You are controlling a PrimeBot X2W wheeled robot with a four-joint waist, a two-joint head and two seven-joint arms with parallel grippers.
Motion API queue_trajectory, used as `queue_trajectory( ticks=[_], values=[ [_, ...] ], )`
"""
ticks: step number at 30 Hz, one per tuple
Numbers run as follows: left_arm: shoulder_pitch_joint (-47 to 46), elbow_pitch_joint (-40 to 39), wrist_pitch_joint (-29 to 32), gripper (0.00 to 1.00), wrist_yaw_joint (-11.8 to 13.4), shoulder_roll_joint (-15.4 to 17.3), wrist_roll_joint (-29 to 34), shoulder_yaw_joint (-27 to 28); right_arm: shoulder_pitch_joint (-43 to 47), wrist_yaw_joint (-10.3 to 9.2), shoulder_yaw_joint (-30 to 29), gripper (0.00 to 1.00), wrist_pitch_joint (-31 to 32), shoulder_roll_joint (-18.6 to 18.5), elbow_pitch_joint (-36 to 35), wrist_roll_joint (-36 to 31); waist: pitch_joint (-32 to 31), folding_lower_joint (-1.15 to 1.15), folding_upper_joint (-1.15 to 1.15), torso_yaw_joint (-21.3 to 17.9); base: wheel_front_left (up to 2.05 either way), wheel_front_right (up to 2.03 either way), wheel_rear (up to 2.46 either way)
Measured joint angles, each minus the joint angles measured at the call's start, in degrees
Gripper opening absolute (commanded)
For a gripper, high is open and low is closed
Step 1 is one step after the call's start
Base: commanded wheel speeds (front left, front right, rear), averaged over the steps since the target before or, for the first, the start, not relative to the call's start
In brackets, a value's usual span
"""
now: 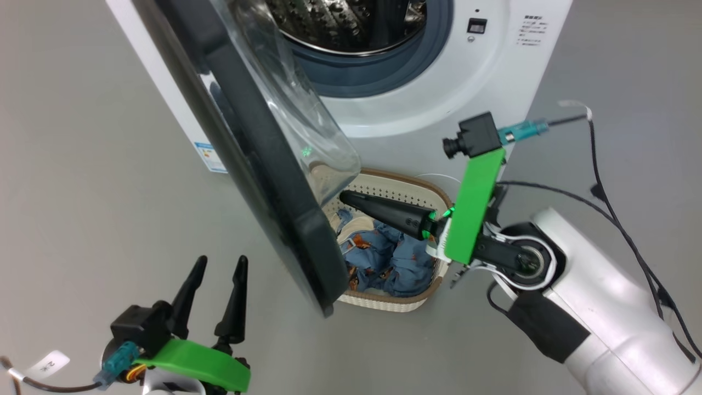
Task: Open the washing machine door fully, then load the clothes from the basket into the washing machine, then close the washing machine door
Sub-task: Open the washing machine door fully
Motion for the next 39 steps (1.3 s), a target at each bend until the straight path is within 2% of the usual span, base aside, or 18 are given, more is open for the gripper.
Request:
queue_trajectory(
  ticks=[18,29,33,39],
  values=[
    [3.9,-0.5,0.0,1.0,0.0,2.8,-0.1,2.2,14.5,0.0,-4.2,1.0,-14.5,-5.8,1.2,-1.3,-3.5,0.0,0.0,-6.7,0.0,0.0,0.0],
    [6.9,-0.6,0.0,1.0,0.0,4.1,-0.1,3.8,26.7,0.0,-5.4,1.0,-22.2,-11.7,0.9,-1.9,-5.7,0.0,0.0,-10.6,0.0,0.0,0.0],
    [6.9,-0.6,0.0,1.0,0.0,4.1,-0.1,4.1,29.0,0.0,-5.1,1.0,-26.5,-13.0,1.9,-4.6,-6.0,0.0,0.0,-11.4,0.0,0.0,0.0],
    [7.3,-0.5,0.0,1.0,0.0,4.1,-0.1,4.4,31.4,0.01,-1.3,1.0,-35.8,-14.7,4.3,-12.1,-7.0,0.0,0.0,-12.0,0.0,0.0,0.0]
  ],
)
